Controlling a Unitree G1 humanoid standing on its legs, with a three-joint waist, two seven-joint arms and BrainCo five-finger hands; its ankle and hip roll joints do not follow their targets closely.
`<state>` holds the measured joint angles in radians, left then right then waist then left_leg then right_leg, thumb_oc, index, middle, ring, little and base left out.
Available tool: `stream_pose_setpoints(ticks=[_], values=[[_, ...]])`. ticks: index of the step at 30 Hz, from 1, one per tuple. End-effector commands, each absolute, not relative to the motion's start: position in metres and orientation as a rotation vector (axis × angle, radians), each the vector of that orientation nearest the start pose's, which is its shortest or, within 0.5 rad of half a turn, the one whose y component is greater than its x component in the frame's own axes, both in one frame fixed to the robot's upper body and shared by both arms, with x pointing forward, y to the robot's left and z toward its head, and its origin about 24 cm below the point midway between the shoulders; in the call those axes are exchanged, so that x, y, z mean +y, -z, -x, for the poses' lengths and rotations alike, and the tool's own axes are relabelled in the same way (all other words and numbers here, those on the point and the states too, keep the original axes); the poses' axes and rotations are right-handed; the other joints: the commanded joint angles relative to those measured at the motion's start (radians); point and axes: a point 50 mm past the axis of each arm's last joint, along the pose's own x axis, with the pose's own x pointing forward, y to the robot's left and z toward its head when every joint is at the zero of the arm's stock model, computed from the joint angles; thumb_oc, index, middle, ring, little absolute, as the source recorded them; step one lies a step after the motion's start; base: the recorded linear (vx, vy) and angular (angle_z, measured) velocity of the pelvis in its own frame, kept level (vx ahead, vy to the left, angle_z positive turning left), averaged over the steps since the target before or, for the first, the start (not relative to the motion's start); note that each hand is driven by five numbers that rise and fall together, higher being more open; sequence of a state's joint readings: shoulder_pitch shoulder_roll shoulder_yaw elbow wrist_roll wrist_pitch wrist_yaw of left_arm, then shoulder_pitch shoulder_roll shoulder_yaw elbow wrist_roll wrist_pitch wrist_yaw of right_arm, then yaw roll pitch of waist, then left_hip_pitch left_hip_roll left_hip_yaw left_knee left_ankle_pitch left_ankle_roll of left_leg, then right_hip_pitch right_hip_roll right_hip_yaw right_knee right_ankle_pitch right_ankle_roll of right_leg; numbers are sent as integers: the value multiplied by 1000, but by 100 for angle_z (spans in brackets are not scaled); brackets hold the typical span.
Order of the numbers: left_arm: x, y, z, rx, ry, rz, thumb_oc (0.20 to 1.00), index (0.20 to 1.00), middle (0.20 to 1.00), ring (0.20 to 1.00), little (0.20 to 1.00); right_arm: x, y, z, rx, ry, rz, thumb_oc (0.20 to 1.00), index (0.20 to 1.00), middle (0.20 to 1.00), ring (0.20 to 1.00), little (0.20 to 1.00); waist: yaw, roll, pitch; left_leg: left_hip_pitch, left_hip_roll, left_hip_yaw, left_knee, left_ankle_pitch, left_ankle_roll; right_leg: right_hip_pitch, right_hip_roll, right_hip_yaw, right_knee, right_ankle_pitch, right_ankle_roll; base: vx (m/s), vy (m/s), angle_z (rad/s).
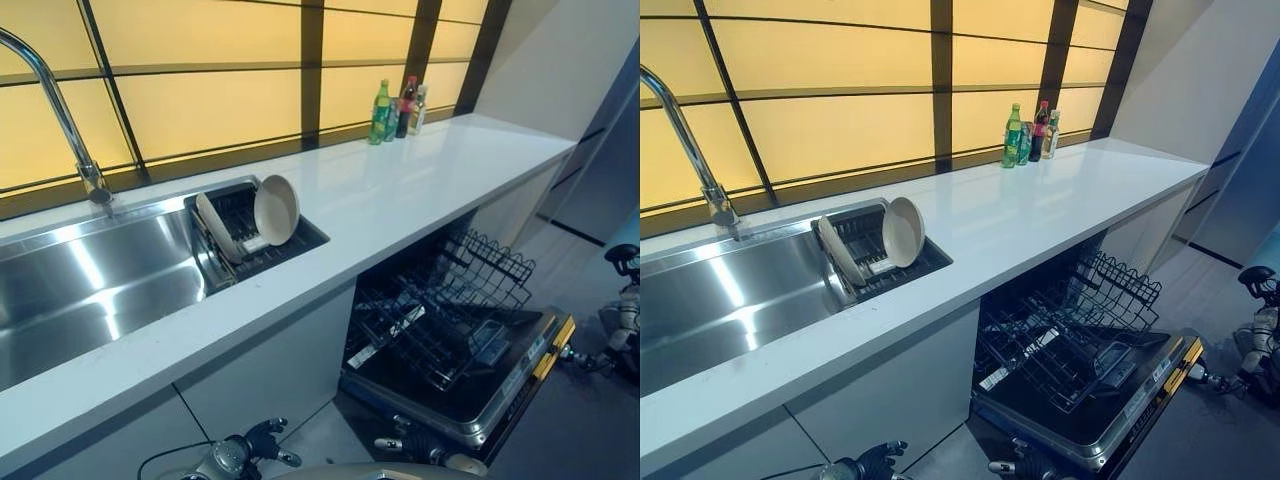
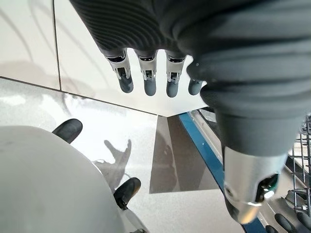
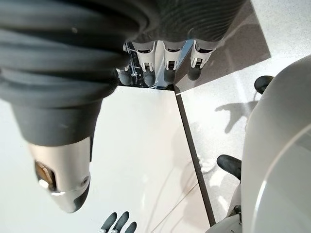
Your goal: Pick up plates and place into dishwasher.
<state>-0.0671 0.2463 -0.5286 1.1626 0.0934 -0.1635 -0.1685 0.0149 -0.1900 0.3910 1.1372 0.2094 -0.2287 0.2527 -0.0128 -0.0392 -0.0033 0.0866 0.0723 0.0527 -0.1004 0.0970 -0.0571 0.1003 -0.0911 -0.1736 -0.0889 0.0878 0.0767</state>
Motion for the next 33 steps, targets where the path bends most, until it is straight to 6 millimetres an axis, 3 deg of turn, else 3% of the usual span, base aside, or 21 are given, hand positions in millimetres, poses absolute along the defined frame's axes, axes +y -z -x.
stream_pose_setpoints(ticks=[1, 7, 11, 16, 19, 22, 23, 24, 25, 27, 28, 30, 33], values=[[153, 144, -153, 881, 621, -448, 1000, 1000, 1000, 1000, 1000, -165, 131, -170, 783, -363, 79, 1000, 1000, 1000, 1000, 1000, -9, 52, 116, 49, -34, 34, 27, -152, 35, 28, -7, 11, 30, -105, 20, 35, -20, 3], [146, 137, -160, 802, 617, -330, 1000, 1000, 1000, 1000, 1000, -160, 130, -170, 772, -402, 101, 1000, 1000, 1000, 1000, 1000, -9, 56, 113, 58, -32, 31, 23, -156, 33, 38, -6, 10, 30, -112, 17, 33, -21, -2], [138, 122, -179, 680, 593, -235, 1000, 1000, 1000, 1000, 1000, -152, 126, -174, 746, -460, 43, 1000, 1000, 1000, 1000, 1000, -4, 56, 115, 63, -31, 27, 20, -155, 31, 43, -7, 1, 30, -114, 18, 14, -27, 1], [121, 80, -214, 476, 726, -247, 1000, 1000, 1000, 1000, 1000, -148, 107, -194, 656, -445, -44, 1000, 1000, 1000, 1000, 1000, -1, 65, 131, 54, -27, 20, 18, -145, 27, 34, -8, -6, 37, -111, 16, -14, -41, 2], [114, 48, -230, 332, 828, -363, 1000, 1000, 1000, 1000, 1000, -149, 99, -198, 620, -436, -81, 1000, 1000, 1000, 1000, 1000, -4, 77, 143, 51, -27, 17, 15, -140, 28, 31, -10, -11, 36, -109, 16, 0, 0, 0], [106, -18, -246, 85, 990, -489, 1000, 1000, 1000, 1000, 1000, -149, 97, -194, 615, -440, -67, 1000, 1000, 1000, 1000, 1000, -3, 99, 150, 41, -33, 5, 13, -135, 29, 31, -15, -19, 28, -107, 19, 0, 0, 0], [106, -30, -248, 49, 1007, -500, 1000, 1000, 1000, 1000, 1000, -148, 98, -192, 617, -441, -64, 1000, 1000, 1000, 1000, 1000, -2, 101, 151, 40, -34, 3, 13, -135, 29, 32, -16, -21, 25, -107, 20, 0, 0, 0], [104, -58, -252, -34, 1055, -493, 1000, 1000, 1000, 1000, 1000, -148, 101, -188, 627, -440, -55, 1000, 1000, 1000, 1000, 1000, 1, 107, 150, 37, -36, -1, 13, -134, 29, 35, -18, -26, 20, -106, 21, 10, -27, 3], [100, -86, -253, -119, 1121, -433, 1000, 1000, 1000, 1000, 1000, -149, 105, -182, 643, -440, -45, 1000, 1000, 1000, 1000, 1000, 6, 114, 145, 32, -38, -4, 13, -132, 27, 37, -21, -33, 15, -107, 22, 13, -42, 8], [96, -124, -255, -200, 1188, -351, 1000, 1000, 1000, 1000, 1000, -146, 110, -176, 662, -440, -37, 1000, 1000, 1000, 1000, 1000, 14, 121, 139, 25, -39, -6, 13, -130, 23, 40, -25, -43, 11, -107, 23, 10, -44, 17], [97, -124, -255, -199, 1188, -351, 1000, 1000, 1000, 1000, 1000, -146, 110, -176, 661, -440, -37, 1000, 1000, 1000, 1000, 1000, 14, 120, 139, 25, -39, -7, 13, -130, 23, 40, -25, -43, 11, -107, 23, 10, -55, 23], [90, -175, -257, -301, 1256, -159, 1000, 1000, 1000, 1000, 1000, -140, 116, -168, 689, -454, -27, 1000, 1000, 1000, 1000, 1000, 21, 129, 128, 19, -40, -15, 13, -125, 13, 45, -27, -56, 7, -110, 22, 24, -103, 19], [88, -208, -262, -384, 1211, 12, 1000, 1000, 1000, 1000, 1000, -134, 118, -165, 702, -463, -23, 1000, 1000, 1000, 1000, 1000, 21, 134, 121, 16, -39, -22, 13, -118, 2, 50, -25, -63, 5, -114, 18, 28, -81, 21]])
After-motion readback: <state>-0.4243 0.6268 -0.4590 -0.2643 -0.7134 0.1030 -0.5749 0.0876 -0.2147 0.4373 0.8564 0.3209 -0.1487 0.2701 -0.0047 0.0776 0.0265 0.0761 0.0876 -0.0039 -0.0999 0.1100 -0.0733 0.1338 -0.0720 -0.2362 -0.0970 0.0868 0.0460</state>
